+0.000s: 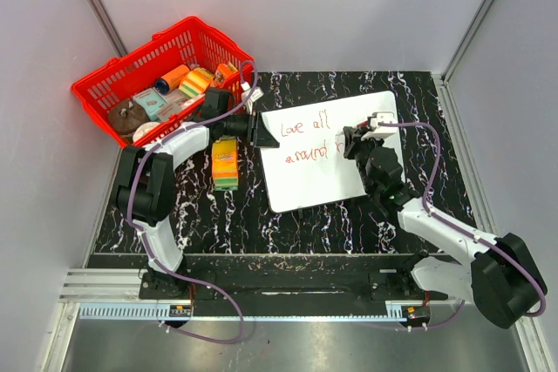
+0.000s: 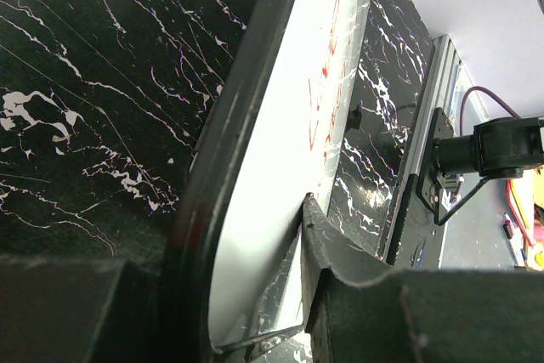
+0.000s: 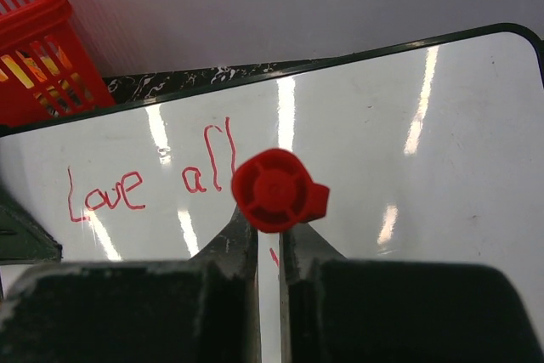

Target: Write a sentence on the whiteboard

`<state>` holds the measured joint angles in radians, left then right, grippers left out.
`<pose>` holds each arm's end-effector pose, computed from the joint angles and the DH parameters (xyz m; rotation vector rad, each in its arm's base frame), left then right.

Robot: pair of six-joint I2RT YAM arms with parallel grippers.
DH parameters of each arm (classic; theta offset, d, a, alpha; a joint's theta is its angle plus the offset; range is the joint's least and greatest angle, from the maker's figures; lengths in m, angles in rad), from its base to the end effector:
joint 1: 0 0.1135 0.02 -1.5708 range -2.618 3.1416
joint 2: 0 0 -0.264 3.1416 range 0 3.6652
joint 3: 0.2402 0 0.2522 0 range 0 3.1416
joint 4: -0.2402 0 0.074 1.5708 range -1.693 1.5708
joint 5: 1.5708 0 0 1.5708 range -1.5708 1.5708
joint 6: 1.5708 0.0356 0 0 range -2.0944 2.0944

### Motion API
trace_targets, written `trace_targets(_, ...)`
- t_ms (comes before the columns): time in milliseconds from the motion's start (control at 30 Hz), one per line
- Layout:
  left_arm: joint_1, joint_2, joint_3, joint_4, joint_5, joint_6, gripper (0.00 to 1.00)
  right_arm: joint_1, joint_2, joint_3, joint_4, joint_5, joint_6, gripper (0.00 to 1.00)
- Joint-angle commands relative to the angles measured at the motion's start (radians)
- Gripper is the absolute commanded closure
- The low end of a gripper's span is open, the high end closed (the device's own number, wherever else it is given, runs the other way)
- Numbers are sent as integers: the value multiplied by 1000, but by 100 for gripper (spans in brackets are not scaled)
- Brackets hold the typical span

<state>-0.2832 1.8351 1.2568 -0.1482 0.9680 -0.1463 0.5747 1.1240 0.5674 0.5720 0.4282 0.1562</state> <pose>0.3733 -0.1392 0.2221 0.6635 2.1424 -1.3301 0.2195 0.1246 0.2748 0.0126 1.5618 0.2438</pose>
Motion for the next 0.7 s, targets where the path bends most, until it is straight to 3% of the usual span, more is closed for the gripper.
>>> trace_targets(0, -27, 49, -13, 36, -370, 324, 100, -4, 10, -34, 149, 7, -64, 100)
trace_targets(333, -27, 52, -14, 35, -370, 326, 100, -3, -33, -185, 331, 14, -96, 100)
trace_targets(667, -28, 50, -13, 33, -367, 326, 100, -3, 19, -186, 396, 52, -96, 100)
